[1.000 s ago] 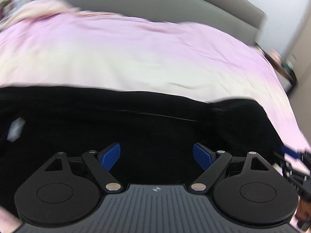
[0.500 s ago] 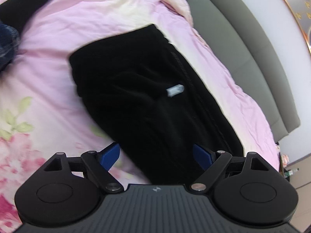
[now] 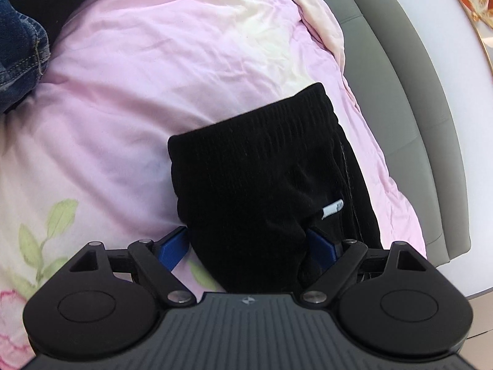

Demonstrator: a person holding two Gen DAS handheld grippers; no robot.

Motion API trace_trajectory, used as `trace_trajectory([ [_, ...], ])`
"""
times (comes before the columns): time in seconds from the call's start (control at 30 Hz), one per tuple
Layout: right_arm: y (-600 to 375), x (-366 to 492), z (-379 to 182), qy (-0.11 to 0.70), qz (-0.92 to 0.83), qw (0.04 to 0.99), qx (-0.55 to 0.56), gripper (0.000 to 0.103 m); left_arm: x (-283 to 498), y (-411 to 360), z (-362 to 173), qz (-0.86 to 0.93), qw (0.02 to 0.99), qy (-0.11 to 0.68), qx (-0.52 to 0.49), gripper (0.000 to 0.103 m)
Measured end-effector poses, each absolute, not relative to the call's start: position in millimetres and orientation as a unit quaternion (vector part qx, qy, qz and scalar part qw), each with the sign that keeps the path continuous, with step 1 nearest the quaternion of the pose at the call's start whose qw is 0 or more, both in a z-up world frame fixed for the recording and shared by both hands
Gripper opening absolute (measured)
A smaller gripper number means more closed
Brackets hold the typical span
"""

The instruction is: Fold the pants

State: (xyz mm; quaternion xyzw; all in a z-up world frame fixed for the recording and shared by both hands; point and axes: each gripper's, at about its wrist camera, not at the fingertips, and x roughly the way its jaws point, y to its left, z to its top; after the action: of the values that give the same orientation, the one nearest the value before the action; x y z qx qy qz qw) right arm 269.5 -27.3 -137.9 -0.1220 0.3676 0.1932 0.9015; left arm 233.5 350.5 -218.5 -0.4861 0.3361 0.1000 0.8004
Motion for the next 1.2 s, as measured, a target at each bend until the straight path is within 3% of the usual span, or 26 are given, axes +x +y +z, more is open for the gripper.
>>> trace_trajectory([
  [0.33,-20,273,-167,0.386,0.195,0.894,-0.114,0.047,263,356,-236,0.081,0.811,0.344,-0.466,0.094],
  [0.4,-21,275,-169,0.386,0.198,0.893,-0.114,0.047,262,355,-235,0.088,0.816,0.344,-0.457,0.077],
  [0.5,-22,277,-171,0.387,0.202,0.893,-0.111,0.048,260,339,-221,0.093,0.85,0.335,-0.395,0.062],
  [0.7,-28,276,-173,0.383,0.208,0.894,-0.102,0.048,249,330,-206,0.096,0.86,0.289,-0.41,0.049],
  [0.87,-35,276,-174,0.379,0.222,0.893,-0.096,0.048,245,313,-187,0.09,0.894,0.267,-0.349,0.046],
  [1.2,-42,277,-178,0.376,0.237,0.892,-0.085,0.048,261,232,-134,0.079,0.958,0.242,-0.129,0.044],
])
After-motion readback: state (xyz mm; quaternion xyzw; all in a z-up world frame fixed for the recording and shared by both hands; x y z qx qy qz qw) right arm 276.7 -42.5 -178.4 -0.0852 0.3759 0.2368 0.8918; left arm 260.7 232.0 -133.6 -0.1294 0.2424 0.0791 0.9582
